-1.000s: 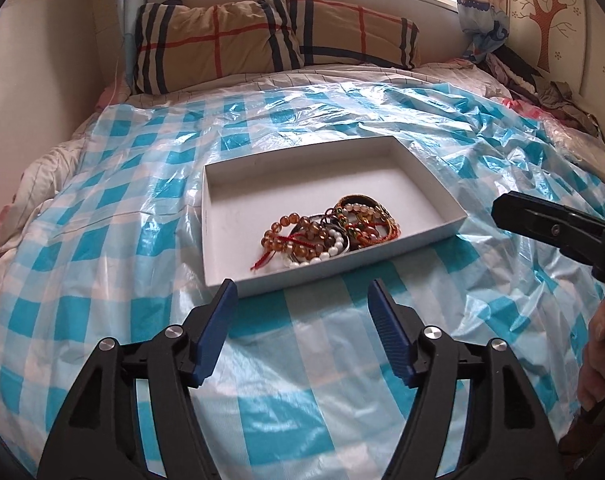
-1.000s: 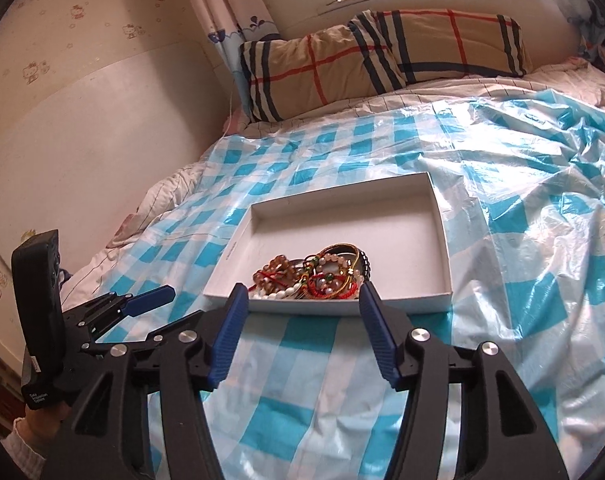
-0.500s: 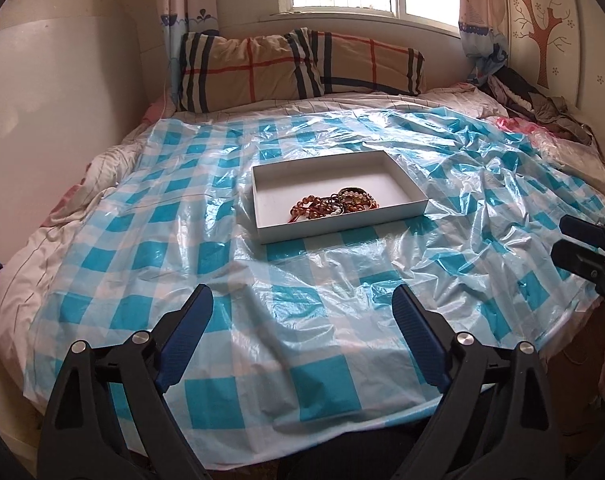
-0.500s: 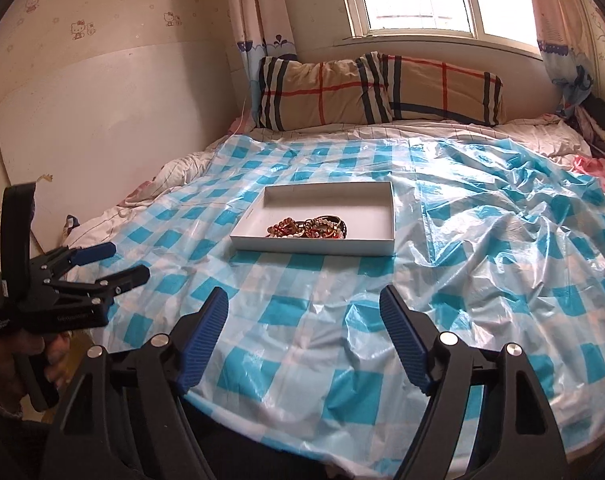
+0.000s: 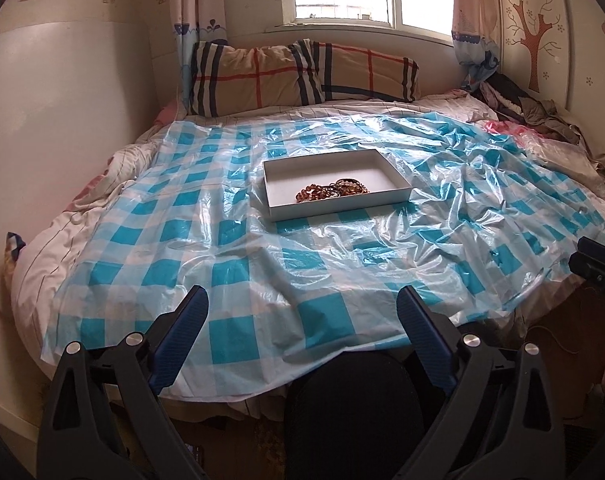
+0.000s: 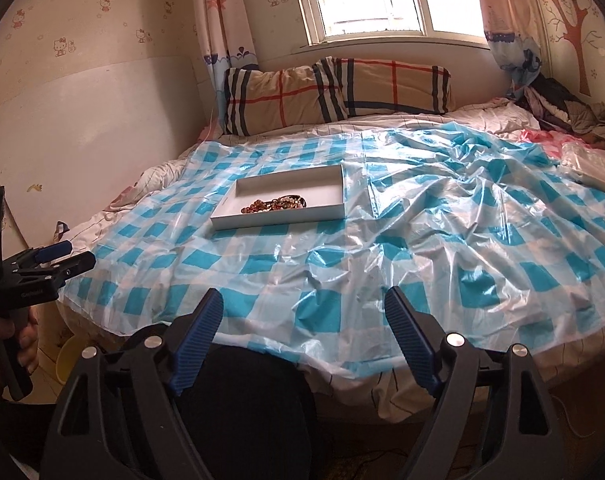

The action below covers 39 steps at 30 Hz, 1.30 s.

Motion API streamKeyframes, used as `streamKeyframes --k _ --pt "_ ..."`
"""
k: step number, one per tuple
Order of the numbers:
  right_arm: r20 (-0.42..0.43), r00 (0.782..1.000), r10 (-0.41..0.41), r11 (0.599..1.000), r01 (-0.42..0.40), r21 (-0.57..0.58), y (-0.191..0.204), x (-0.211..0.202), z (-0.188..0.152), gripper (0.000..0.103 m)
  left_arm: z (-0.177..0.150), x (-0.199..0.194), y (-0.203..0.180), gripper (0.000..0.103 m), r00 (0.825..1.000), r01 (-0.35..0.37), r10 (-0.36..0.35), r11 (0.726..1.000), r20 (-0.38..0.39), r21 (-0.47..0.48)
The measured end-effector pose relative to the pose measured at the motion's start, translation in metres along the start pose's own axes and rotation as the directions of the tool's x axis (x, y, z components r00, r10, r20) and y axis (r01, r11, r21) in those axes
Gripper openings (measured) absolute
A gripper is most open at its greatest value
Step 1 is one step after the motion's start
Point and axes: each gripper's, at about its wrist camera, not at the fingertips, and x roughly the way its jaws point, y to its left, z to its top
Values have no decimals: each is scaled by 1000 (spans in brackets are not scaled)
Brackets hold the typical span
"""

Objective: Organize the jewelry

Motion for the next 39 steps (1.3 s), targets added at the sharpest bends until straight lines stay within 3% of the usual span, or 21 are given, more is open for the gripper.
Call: streamKeyframes --k 10,21,39 --pt "14 999 30 998 -29 -61 48 -30 -35 80 -27 -25 1 94 1000 9 -9 999 -3 -37" --pt "43 999 19 998 -16 -62 52 -47 -42 84 -35 -41 2 95 1000 10 -9 999 22 -53" --pt "39 999 8 999 -6 -53 61 -51 -48 89 -44 -44 2 95 1000 -5 4 998 -3 -60"
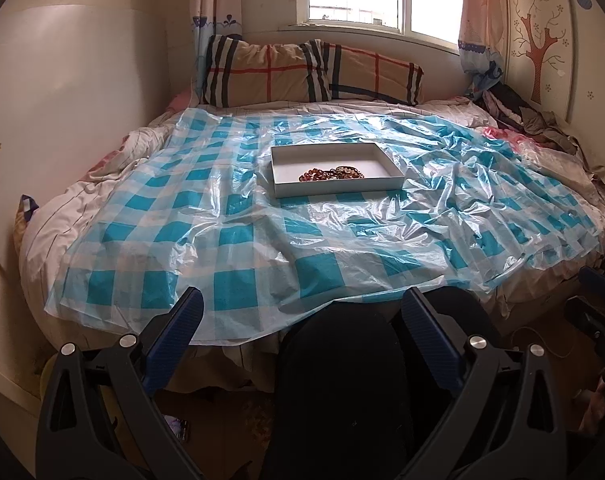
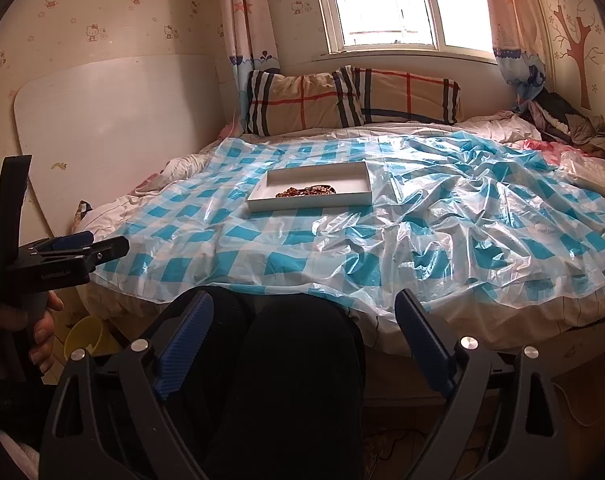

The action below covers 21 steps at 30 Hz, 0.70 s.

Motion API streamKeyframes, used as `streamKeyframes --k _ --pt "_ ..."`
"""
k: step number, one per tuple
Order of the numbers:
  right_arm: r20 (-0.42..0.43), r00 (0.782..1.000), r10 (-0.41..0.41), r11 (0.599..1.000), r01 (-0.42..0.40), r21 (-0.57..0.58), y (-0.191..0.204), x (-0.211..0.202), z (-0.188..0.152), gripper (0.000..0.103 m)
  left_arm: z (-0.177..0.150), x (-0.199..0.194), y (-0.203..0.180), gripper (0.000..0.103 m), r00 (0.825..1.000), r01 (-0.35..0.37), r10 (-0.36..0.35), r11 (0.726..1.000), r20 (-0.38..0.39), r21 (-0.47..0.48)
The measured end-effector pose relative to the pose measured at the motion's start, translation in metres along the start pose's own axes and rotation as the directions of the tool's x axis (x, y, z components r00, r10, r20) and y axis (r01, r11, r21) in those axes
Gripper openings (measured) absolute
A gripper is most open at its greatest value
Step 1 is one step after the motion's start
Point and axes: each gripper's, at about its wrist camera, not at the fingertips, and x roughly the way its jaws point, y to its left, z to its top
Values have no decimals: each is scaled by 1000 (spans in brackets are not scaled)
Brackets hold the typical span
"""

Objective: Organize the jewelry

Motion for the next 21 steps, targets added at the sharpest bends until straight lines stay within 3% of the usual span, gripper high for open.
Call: streamKeyframes --k 21 --pt "-8 1000 1 1000 -1 -11 3 1 -3 92 -8 4 2 95 1000 2 -3 1000 -26 -16"
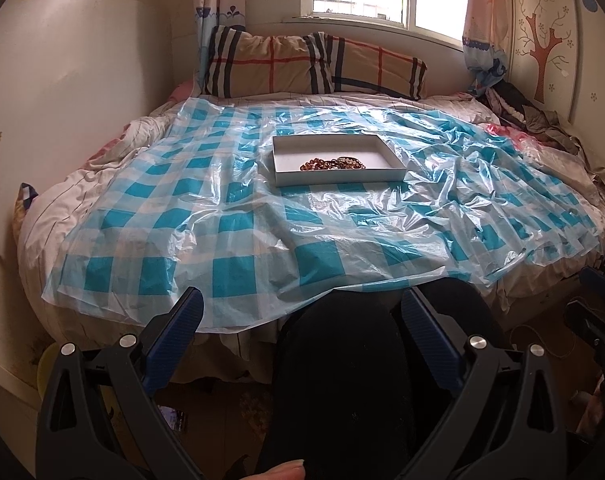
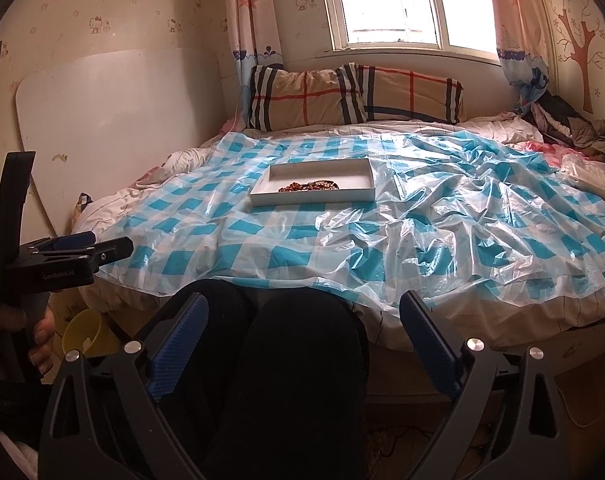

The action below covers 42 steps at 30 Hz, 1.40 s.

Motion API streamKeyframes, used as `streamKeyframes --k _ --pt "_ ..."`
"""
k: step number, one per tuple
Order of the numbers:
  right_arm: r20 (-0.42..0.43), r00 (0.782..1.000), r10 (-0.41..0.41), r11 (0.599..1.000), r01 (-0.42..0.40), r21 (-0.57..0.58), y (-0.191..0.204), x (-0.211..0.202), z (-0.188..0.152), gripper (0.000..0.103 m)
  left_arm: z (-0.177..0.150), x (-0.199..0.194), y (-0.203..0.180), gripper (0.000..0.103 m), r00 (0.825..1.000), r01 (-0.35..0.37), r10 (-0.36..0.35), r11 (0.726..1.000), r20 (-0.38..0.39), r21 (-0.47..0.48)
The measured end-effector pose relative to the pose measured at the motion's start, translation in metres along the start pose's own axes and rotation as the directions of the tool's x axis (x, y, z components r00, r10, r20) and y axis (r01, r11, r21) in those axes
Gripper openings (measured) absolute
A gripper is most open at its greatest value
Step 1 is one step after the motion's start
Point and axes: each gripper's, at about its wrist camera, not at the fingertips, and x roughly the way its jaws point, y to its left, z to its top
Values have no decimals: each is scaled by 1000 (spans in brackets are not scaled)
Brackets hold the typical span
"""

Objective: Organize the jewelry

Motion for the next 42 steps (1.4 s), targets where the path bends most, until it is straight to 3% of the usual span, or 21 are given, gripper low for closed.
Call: streamKeyframes --k 42 --pt "5 1000 -5 1000 5 -21 -1 1 2 93 -4 6 -2 95 1000 -7 7 1000 -12 -9"
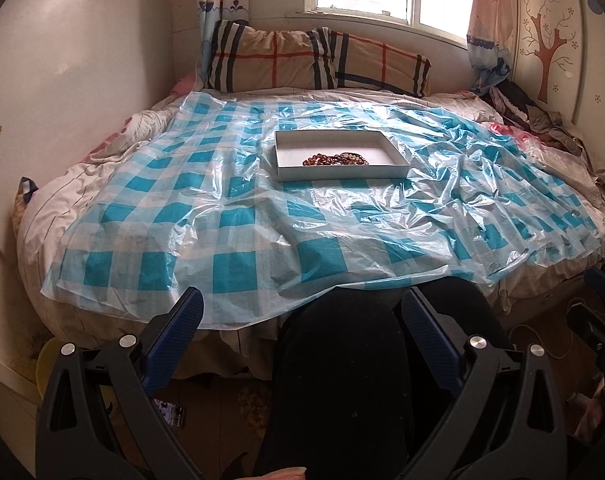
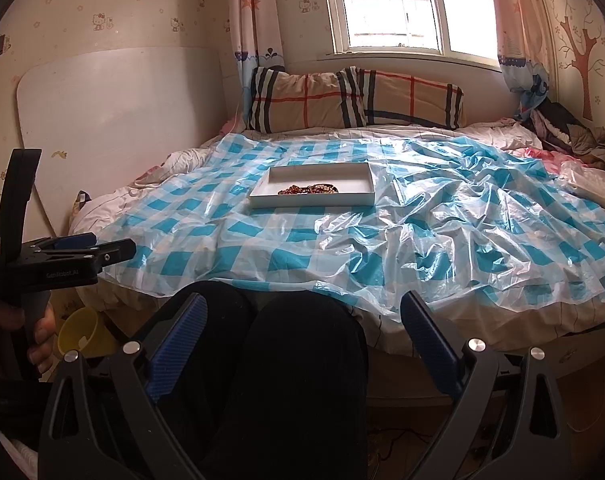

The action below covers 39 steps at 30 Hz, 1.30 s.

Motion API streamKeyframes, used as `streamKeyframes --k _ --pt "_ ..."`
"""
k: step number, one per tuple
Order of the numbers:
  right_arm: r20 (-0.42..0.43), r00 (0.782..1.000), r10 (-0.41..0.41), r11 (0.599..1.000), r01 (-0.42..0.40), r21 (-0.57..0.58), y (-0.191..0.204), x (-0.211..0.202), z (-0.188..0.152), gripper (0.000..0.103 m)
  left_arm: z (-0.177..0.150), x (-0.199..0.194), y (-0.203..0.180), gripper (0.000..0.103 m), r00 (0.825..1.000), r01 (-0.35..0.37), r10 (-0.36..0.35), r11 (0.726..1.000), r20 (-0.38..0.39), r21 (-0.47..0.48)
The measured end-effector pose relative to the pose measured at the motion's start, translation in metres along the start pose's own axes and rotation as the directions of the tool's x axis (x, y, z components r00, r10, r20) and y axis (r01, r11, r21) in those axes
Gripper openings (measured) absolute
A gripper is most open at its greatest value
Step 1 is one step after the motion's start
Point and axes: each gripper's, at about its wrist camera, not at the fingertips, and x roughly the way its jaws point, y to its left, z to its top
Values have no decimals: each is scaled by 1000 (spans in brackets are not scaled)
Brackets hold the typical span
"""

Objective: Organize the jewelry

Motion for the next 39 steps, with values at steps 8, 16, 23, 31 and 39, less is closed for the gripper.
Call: streamKeyframes --k 8,16,23,31,39 --pt "2 1000 -1 1000 1 -1 0 -1 0 93 1 0 0 95 1000 -2 2 1000 -3 -1" --pt "8 1000 -4 1000 4 -3 -3 -1 4 93 1 1 3 95 1000 -7 7 1000 -8 -4" --pt "16 1000 -9 1000 9 -2 -6 -3 7 93 1 2 3 95 1000 -8 8 1000 -8 -4" --pt "31 999 -19 1000 19 -7 -8 0 8 95 2 1 5 95 1000 -22 22 1000 -11 -3" --pt "55 998 -9 1000 11 -23 -3 13 13 95 10 18 4 95 997 -55 55 998 -52 14"
